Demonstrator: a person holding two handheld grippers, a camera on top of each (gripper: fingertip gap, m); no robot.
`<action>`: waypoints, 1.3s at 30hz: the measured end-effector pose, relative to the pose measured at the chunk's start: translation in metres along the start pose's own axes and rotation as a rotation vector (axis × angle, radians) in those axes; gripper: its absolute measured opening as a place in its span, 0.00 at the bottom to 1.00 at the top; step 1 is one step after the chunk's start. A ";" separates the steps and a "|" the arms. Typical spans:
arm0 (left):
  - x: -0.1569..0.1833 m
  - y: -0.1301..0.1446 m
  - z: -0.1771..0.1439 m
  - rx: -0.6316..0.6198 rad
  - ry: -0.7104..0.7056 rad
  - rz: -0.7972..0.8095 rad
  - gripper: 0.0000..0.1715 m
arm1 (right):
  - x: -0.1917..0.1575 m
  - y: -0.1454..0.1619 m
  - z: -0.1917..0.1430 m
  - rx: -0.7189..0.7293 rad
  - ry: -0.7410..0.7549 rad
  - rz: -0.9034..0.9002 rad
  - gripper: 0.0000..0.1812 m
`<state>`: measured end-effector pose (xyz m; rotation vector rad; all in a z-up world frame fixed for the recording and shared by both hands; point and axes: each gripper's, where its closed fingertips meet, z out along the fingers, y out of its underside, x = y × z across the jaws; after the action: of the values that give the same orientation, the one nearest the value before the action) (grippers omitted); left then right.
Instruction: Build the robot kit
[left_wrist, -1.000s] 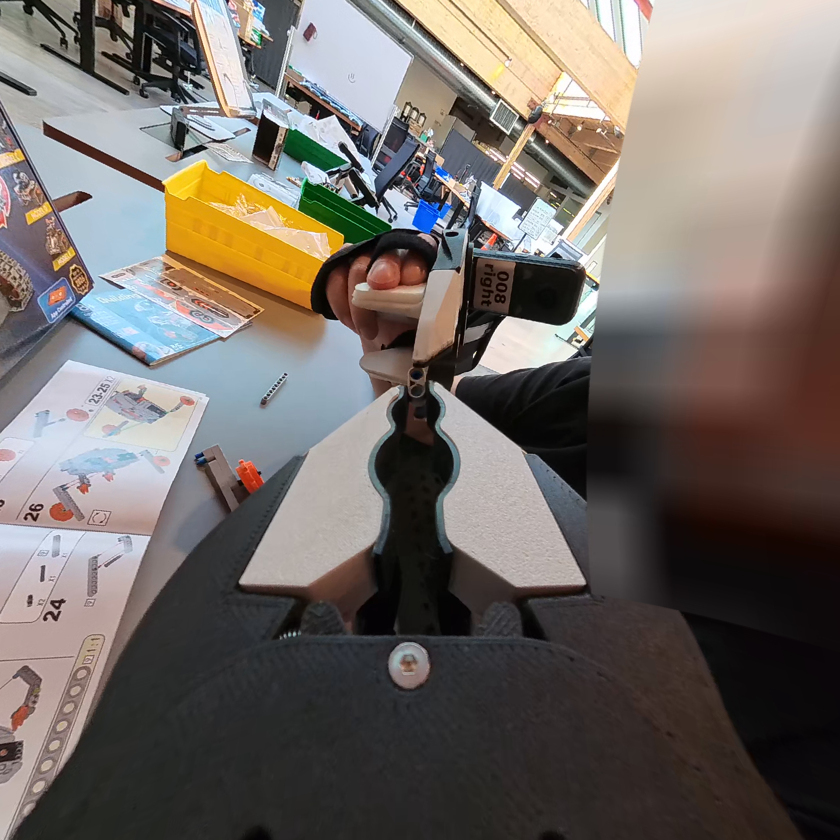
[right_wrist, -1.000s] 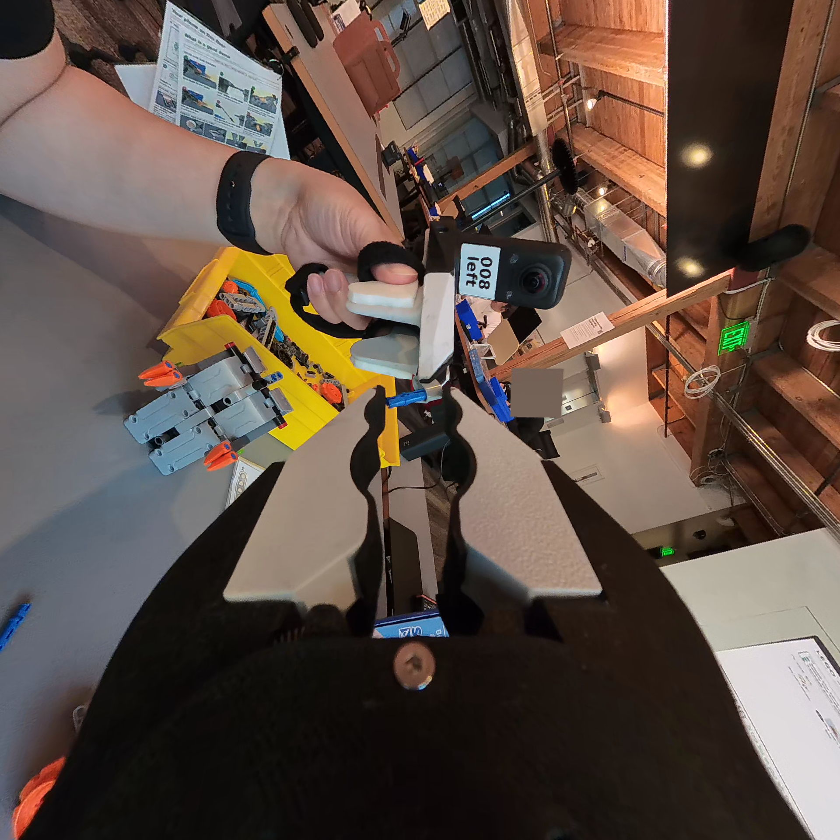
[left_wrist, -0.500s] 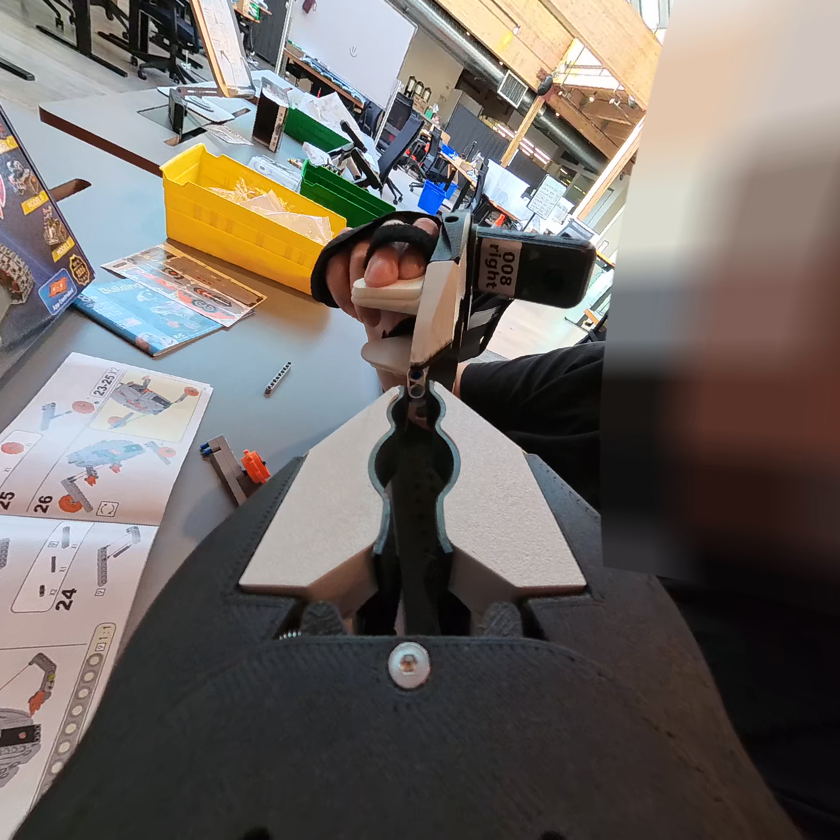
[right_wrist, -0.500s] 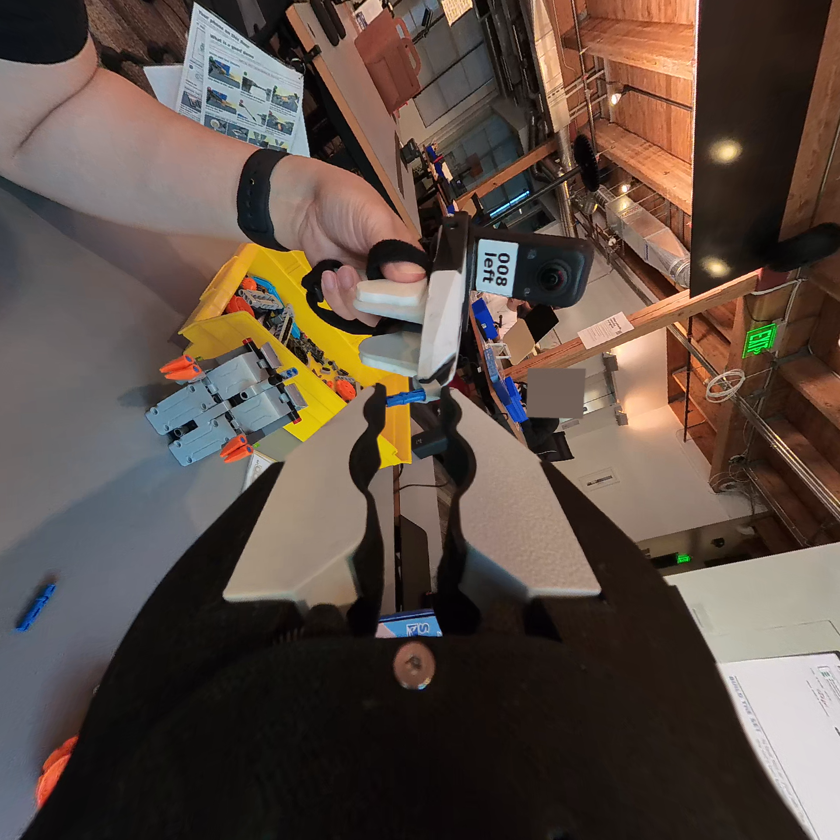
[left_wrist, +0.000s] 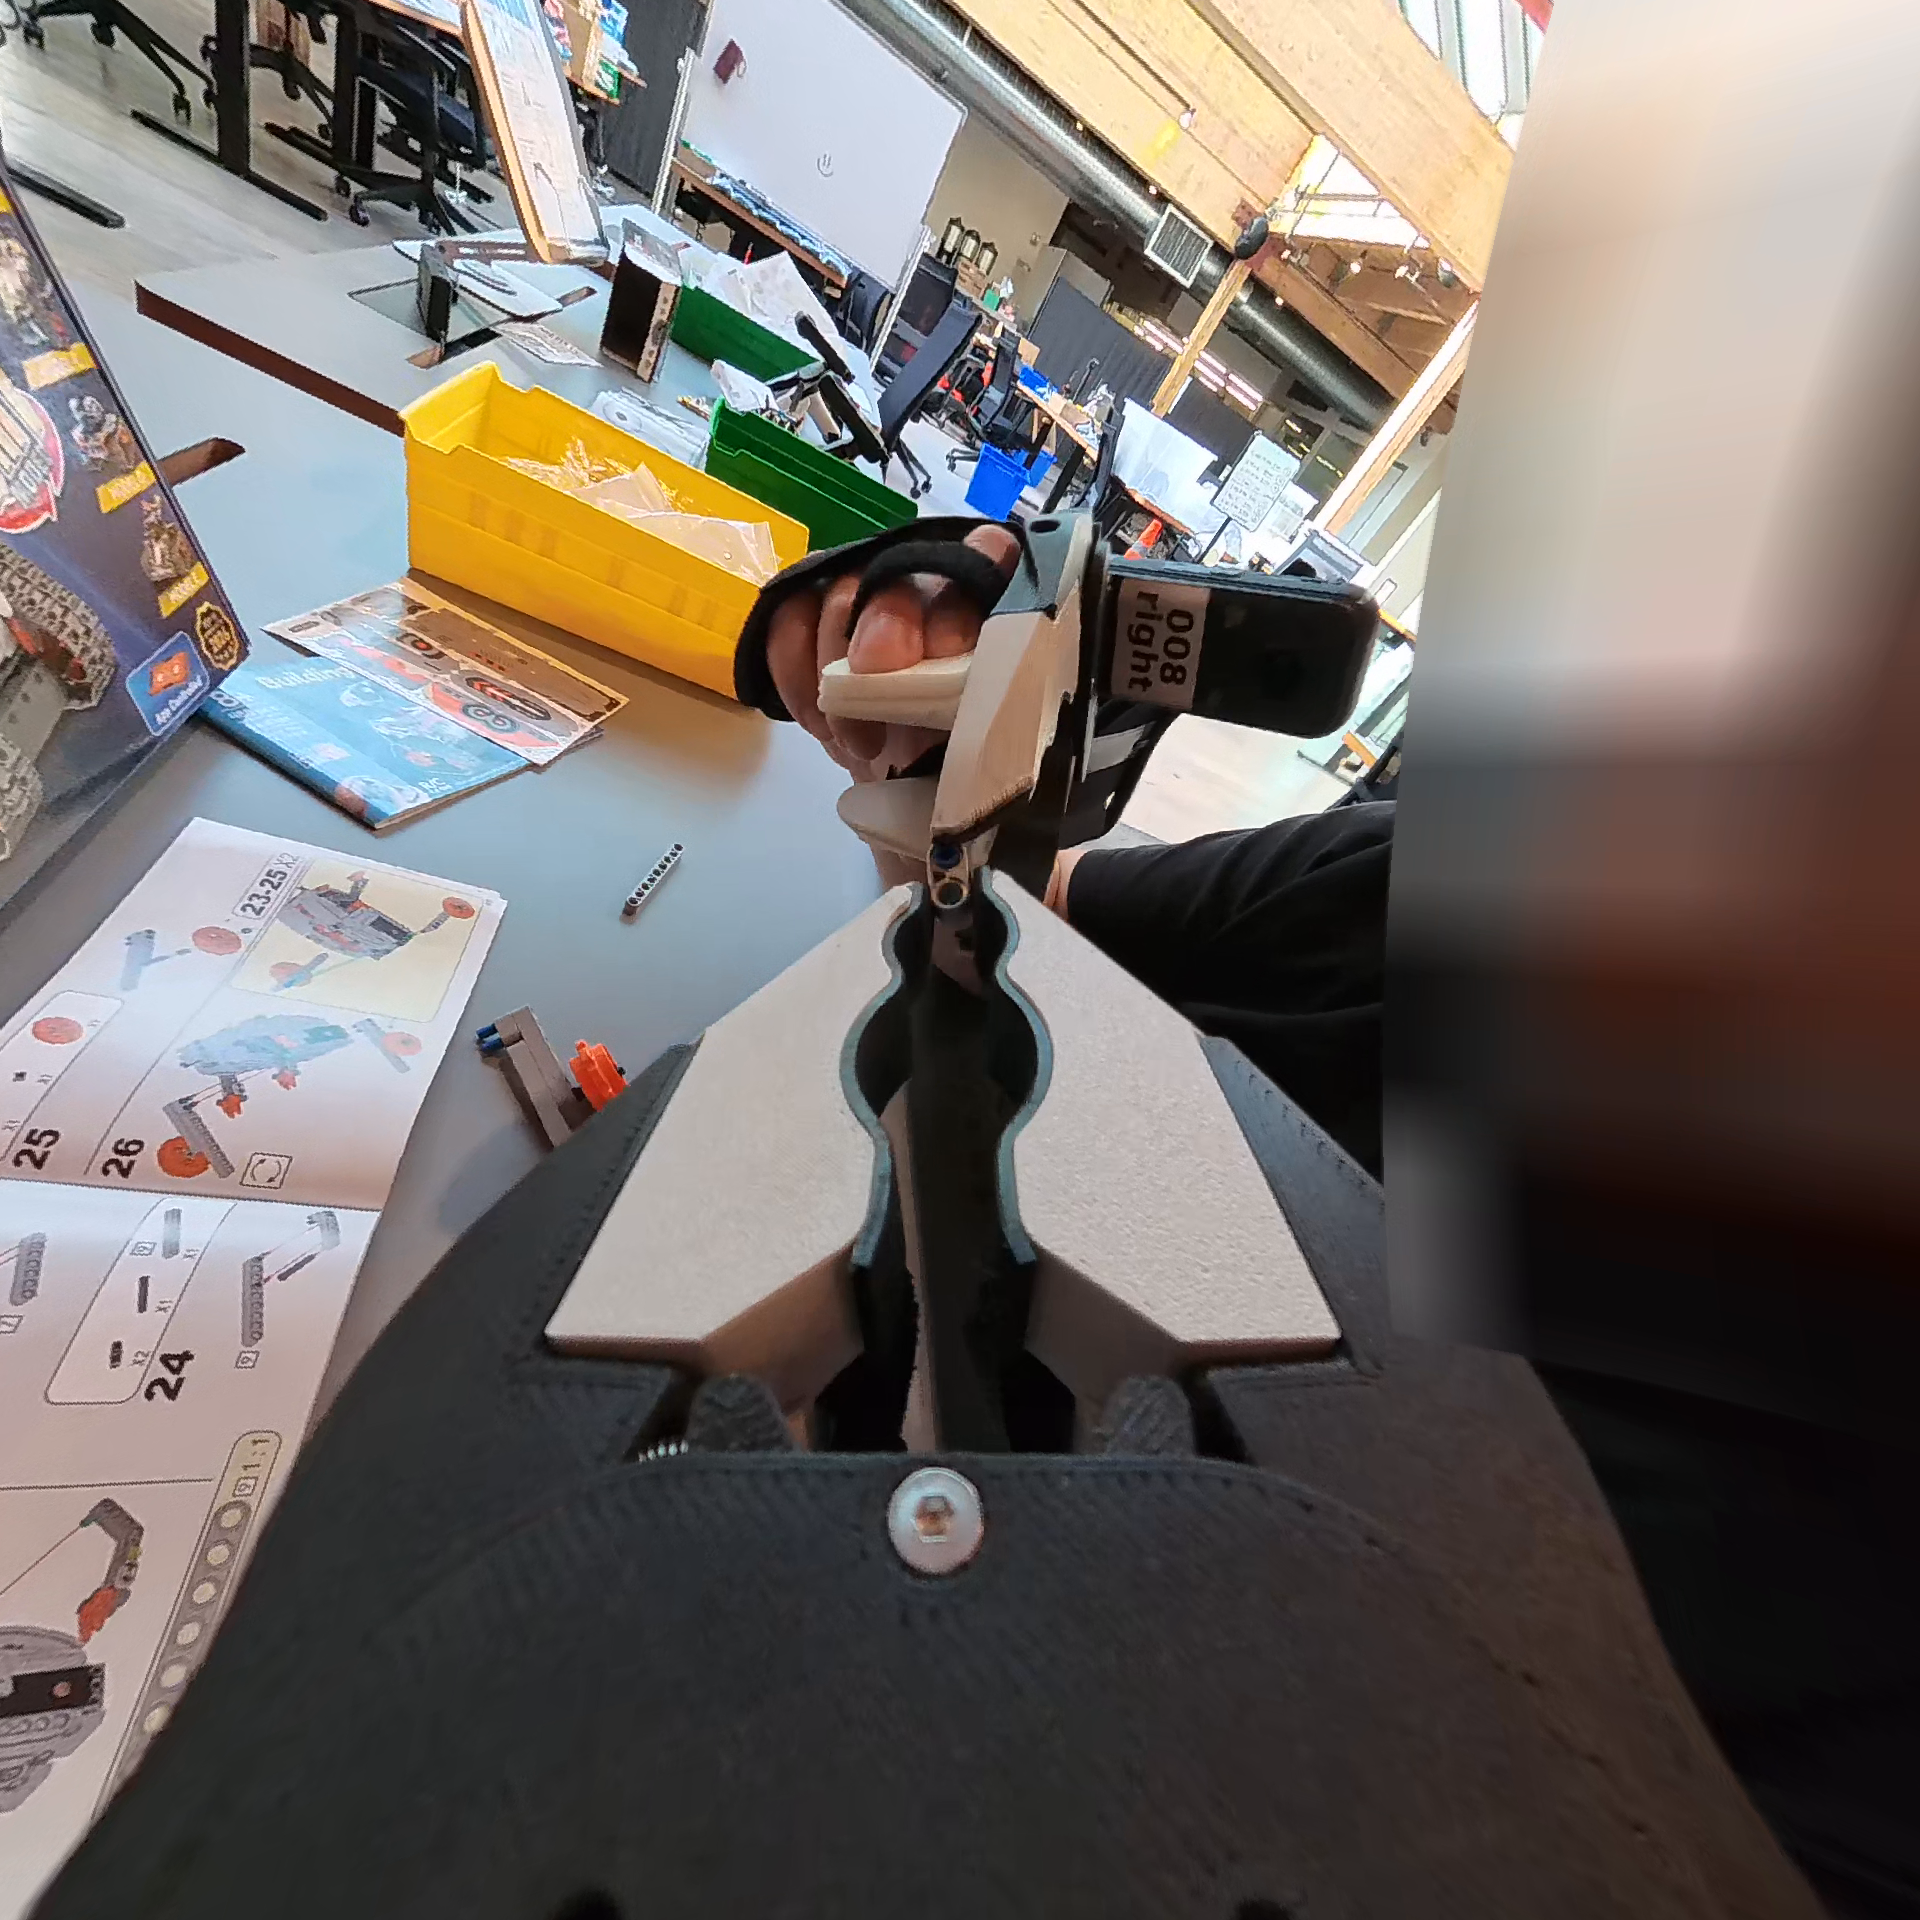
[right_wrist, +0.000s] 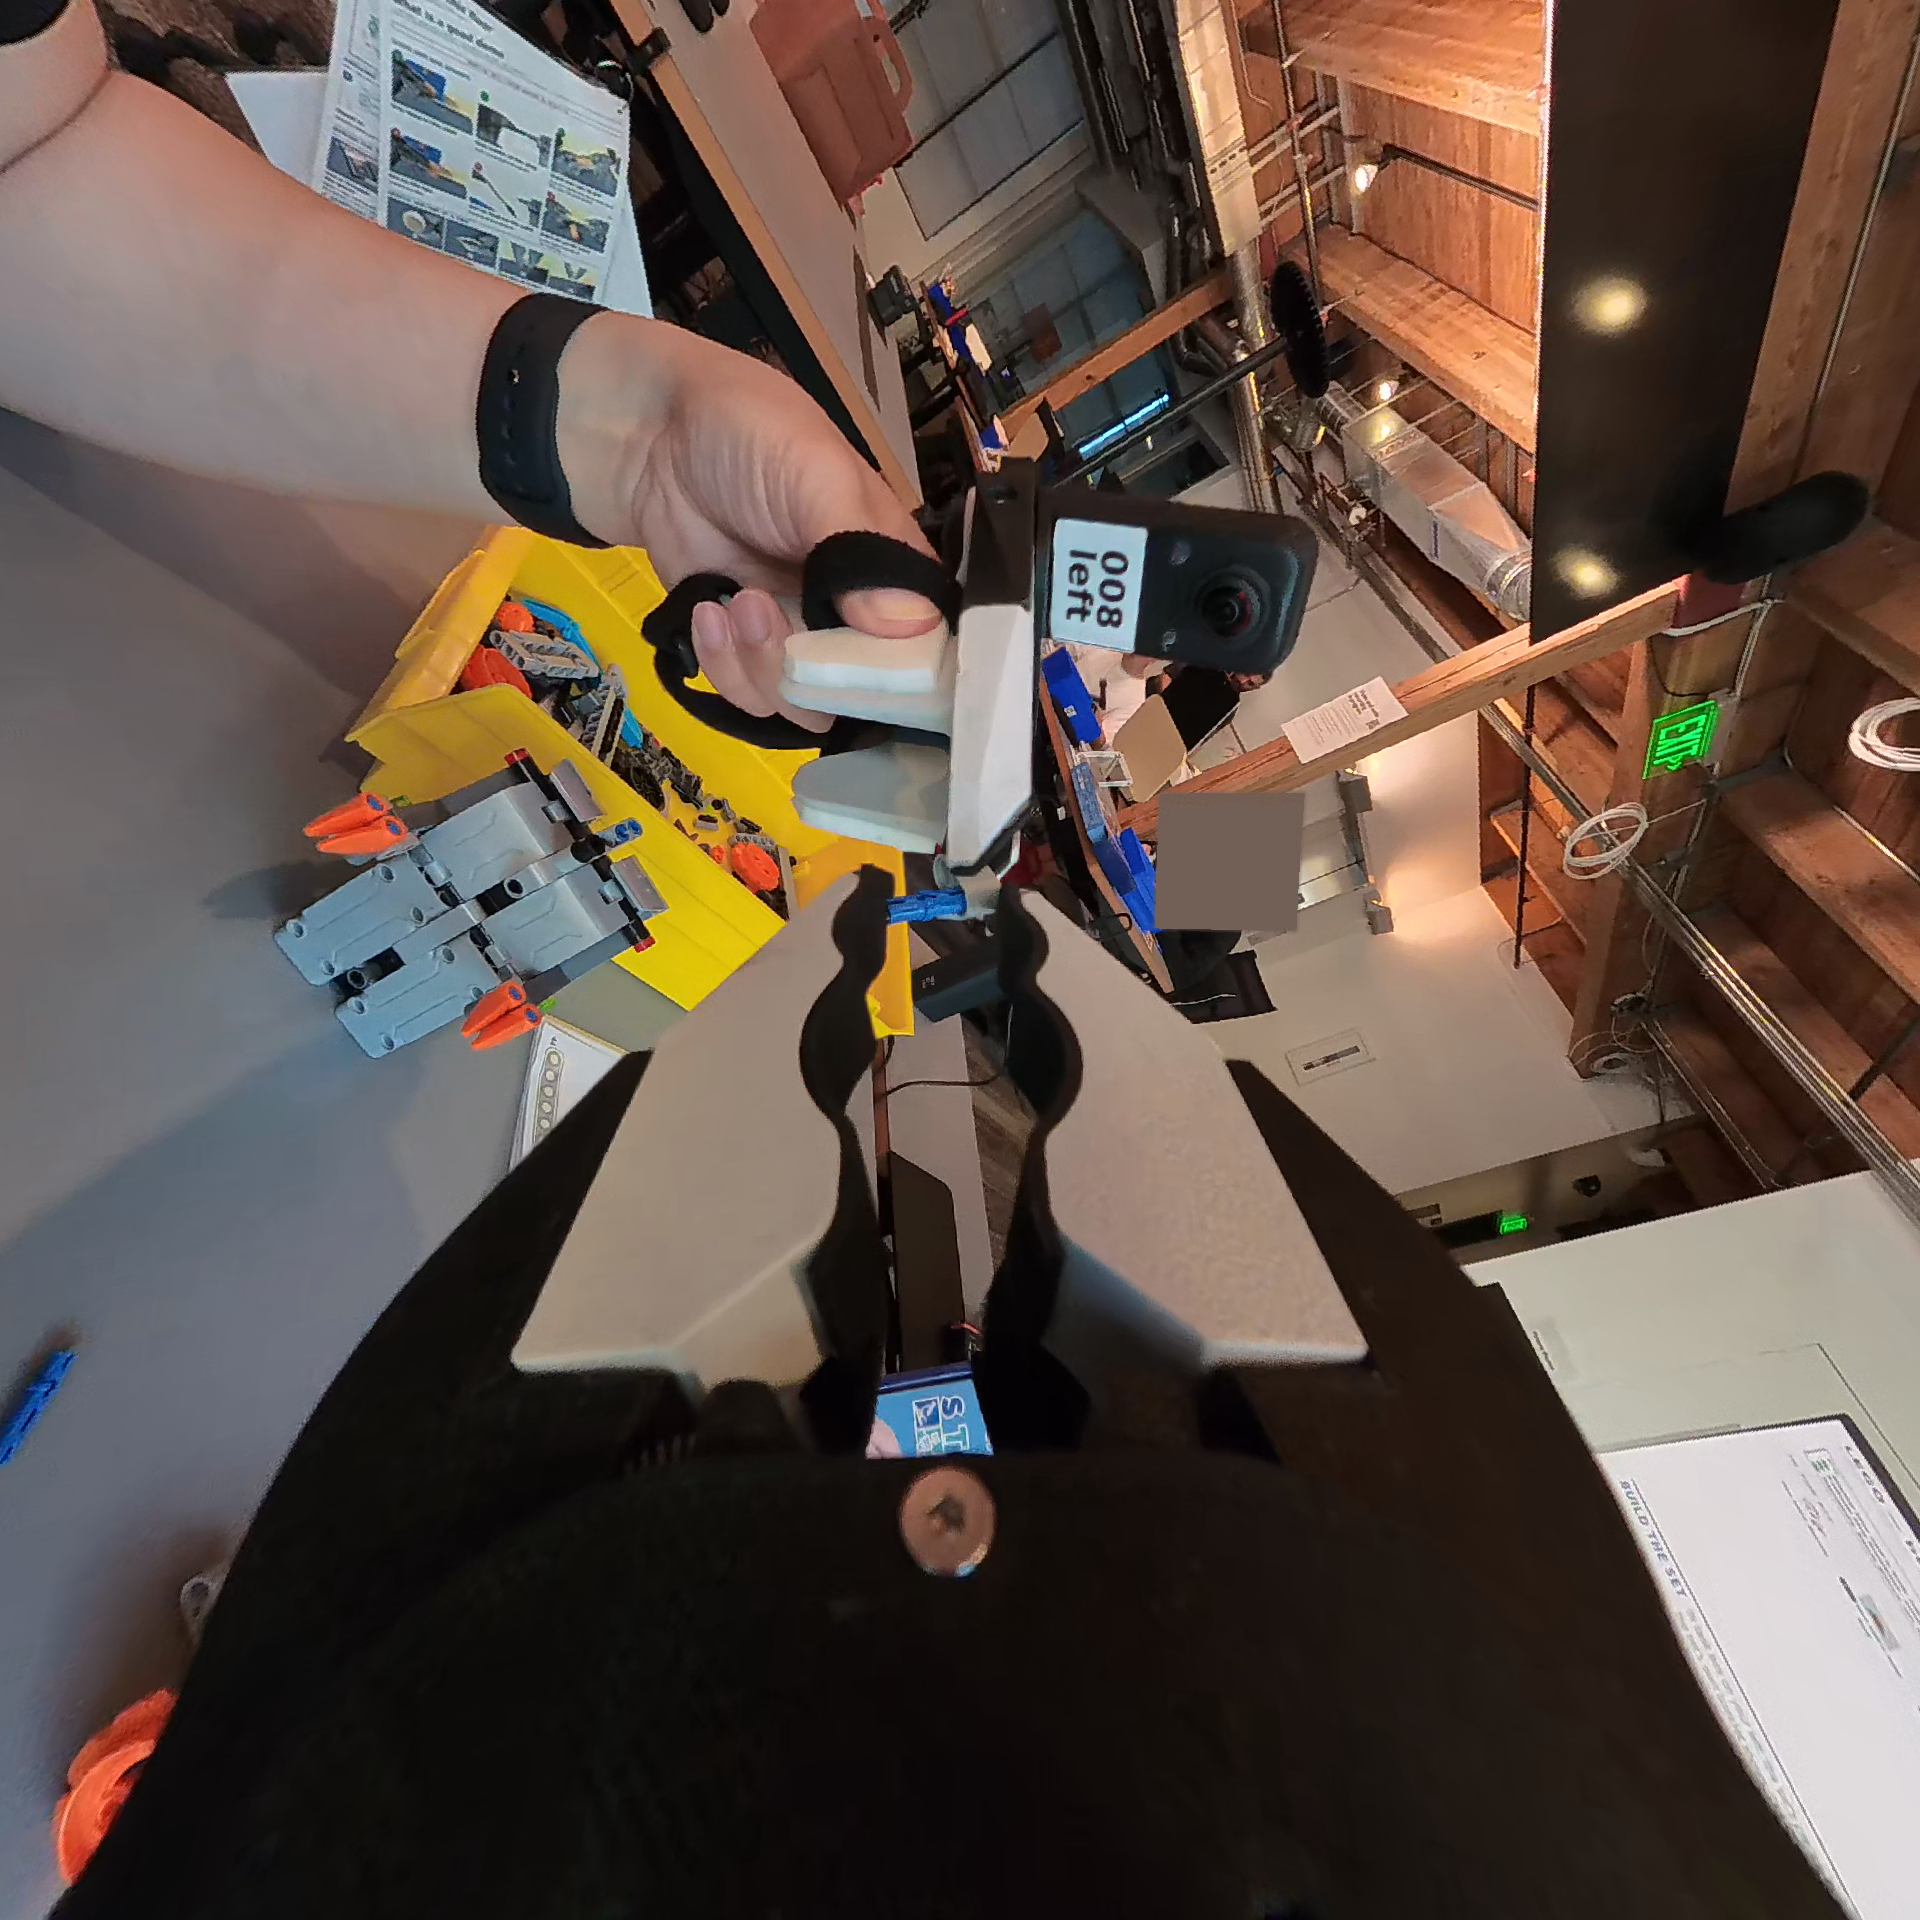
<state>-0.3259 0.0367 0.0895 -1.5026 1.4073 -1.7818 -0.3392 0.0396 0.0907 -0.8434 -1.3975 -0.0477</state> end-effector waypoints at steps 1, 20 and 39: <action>-0.001 0.001 0.000 -0.004 0.001 -0.006 0.03 | -0.001 0.001 0.000 -0.004 -0.003 0.001 0.11; -0.001 0.001 0.003 -0.028 -0.070 0.070 0.03 | 0.007 0.004 -0.002 0.033 0.024 0.013 0.03; -0.006 0.003 0.004 -0.023 -0.068 -0.006 0.03 | 0.004 0.005 -0.005 0.032 -0.001 0.037 0.03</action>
<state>-0.3205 0.0389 0.0835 -1.5648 1.3960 -1.7071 -0.3316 0.0422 0.0924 -0.8424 -1.3804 0.0032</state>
